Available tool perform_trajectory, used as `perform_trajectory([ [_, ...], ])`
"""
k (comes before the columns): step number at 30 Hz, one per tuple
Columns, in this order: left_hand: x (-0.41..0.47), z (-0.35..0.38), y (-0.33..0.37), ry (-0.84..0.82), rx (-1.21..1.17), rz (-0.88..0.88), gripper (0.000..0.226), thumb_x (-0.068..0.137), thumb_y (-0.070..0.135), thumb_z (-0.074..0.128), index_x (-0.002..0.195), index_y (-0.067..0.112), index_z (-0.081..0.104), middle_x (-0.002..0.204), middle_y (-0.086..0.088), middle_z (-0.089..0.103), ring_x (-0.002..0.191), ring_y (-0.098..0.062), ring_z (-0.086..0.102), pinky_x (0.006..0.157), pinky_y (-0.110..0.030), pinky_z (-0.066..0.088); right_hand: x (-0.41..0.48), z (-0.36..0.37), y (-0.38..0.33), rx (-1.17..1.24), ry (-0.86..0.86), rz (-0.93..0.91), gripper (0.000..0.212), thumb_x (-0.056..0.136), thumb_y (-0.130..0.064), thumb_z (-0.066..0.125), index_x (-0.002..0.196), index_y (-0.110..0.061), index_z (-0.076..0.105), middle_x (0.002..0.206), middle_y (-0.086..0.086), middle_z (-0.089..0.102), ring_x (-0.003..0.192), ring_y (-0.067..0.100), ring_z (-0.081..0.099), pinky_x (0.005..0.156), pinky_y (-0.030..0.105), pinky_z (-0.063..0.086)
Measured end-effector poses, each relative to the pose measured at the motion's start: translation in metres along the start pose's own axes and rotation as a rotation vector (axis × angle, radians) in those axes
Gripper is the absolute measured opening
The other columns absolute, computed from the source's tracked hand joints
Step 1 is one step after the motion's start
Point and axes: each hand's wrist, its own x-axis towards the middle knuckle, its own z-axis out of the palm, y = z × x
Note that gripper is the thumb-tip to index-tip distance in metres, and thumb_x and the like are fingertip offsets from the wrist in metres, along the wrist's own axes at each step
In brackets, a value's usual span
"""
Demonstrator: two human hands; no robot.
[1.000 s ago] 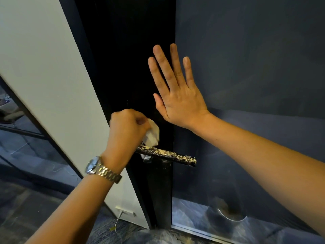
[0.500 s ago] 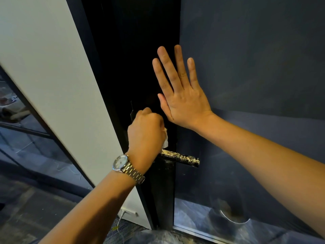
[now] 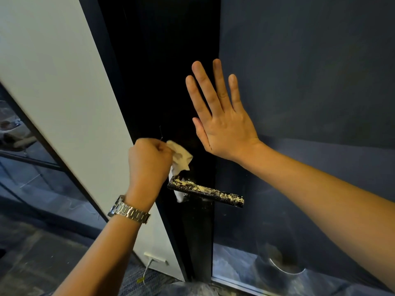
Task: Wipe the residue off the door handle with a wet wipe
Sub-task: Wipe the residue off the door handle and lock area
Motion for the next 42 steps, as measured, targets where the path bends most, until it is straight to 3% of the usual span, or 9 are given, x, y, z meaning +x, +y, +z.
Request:
perform_trajectory([
  [8, -0.012, 0.013, -0.01, 0.047, 0.054, 0.018, 0.02, 0.088, -0.001, 0.046, 0.074, 0.001, 0.061, 0.05, 0.0, 0.042, 0.042, -0.011, 0.037, 0.038, -0.006, 0.036, 0.0, 0.001, -0.001, 0.016, 0.012, 0.001, 0.059, 0.095, -0.032, 0.036, 0.145, -0.005, 0.023, 0.15, 0.017, 0.03, 0.138, 0.041, 0.024, 0.114, 0.048, 0.009],
  [12, -0.001, 0.004, -0.002, 0.058, -0.031, 0.051, 0.019, 0.085, -0.002, 0.049, 0.078, 0.001, 0.067, 0.057, -0.005, 0.057, 0.044, -0.023, 0.051, 0.036, -0.01, 0.039, 0.0, 0.001, 0.0, -0.002, 0.016, 0.001, 0.059, 0.094, -0.031, 0.037, 0.145, -0.004, 0.023, 0.15, 0.018, 0.031, 0.138, 0.042, 0.026, 0.113, 0.049, 0.01],
  [16, 0.004, -0.002, -0.003, -0.047, -0.087, 0.08, 0.018, 0.083, 0.002, 0.054, 0.085, 0.007, 0.072, 0.076, -0.015, 0.07, 0.072, -0.039, 0.066, 0.058, -0.038, 0.055, 0.0, 0.001, -0.001, -0.006, 0.015, -0.002, 0.06, 0.094, -0.032, 0.036, 0.145, -0.004, 0.022, 0.15, 0.017, 0.031, 0.137, 0.042, 0.026, 0.113, 0.049, 0.012],
  [21, 0.001, 0.001, -0.014, -0.245, 0.019, -0.138, 0.019, 0.088, 0.006, 0.048, 0.084, 0.003, 0.067, 0.072, -0.015, 0.063, 0.069, -0.029, 0.061, 0.056, -0.026, 0.043, 0.0, 0.001, 0.0, 0.011, 0.013, -0.001, 0.059, 0.095, -0.031, 0.035, 0.145, -0.005, 0.023, 0.15, 0.018, 0.03, 0.138, 0.042, 0.025, 0.113, 0.049, 0.011],
  [27, 0.016, -0.009, -0.012, -0.648, -0.418, -0.448, 0.025, 0.088, -0.005, 0.037, 0.069, 0.006, 0.047, 0.068, -0.007, 0.047, 0.043, -0.007, 0.055, 0.038, -0.015, 0.044, 0.0, 0.0, 0.0, 0.012, 0.011, 0.001, 0.059, 0.094, -0.032, 0.035, 0.145, -0.005, 0.023, 0.15, 0.018, 0.03, 0.138, 0.042, 0.025, 0.113, 0.049, 0.01],
  [31, 0.011, -0.003, -0.019, -0.717, -0.679, -0.624, 0.026, 0.085, -0.01, 0.03, 0.068, 0.006, 0.042, 0.069, -0.011, 0.05, 0.047, -0.018, 0.063, 0.041, -0.022, 0.051, 0.001, -0.001, -0.001, 0.008, 0.014, 0.001, 0.059, 0.094, -0.032, 0.037, 0.145, -0.005, 0.025, 0.15, 0.017, 0.031, 0.138, 0.042, 0.026, 0.113, 0.049, 0.013],
  [35, 0.009, -0.005, -0.014, -0.571, -0.473, -0.443, 0.016, 0.091, 0.006, 0.047, 0.076, 0.006, 0.052, 0.072, -0.008, 0.054, 0.055, -0.013, 0.06, 0.042, -0.018, 0.049, 0.001, -0.001, 0.0, -0.007, 0.018, -0.002, 0.06, 0.093, -0.032, 0.038, 0.144, -0.005, 0.025, 0.149, 0.017, 0.032, 0.137, 0.042, 0.028, 0.113, 0.049, 0.015],
  [39, 0.009, -0.01, -0.004, -0.349, -0.151, -0.145, 0.009, 0.079, 0.007, 0.066, 0.071, 0.009, 0.065, 0.074, -0.013, 0.065, 0.066, -0.022, 0.065, 0.065, -0.03, 0.057, 0.001, -0.001, 0.001, -0.012, 0.022, -0.001, 0.059, 0.093, -0.032, 0.038, 0.144, -0.005, 0.025, 0.149, 0.017, 0.033, 0.136, 0.042, 0.029, 0.112, 0.05, 0.017],
  [42, -0.004, 0.002, 0.003, -0.184, 0.13, -0.002, 0.002, 0.075, 0.009, 0.066, 0.074, 0.009, 0.066, 0.073, -0.008, 0.062, 0.056, -0.013, 0.053, 0.048, -0.017, 0.043, 0.001, -0.001, 0.0, -0.01, 0.021, 0.0, 0.059, 0.093, -0.032, 0.037, 0.144, -0.005, 0.025, 0.149, 0.017, 0.033, 0.137, 0.041, 0.029, 0.112, 0.05, 0.016],
])
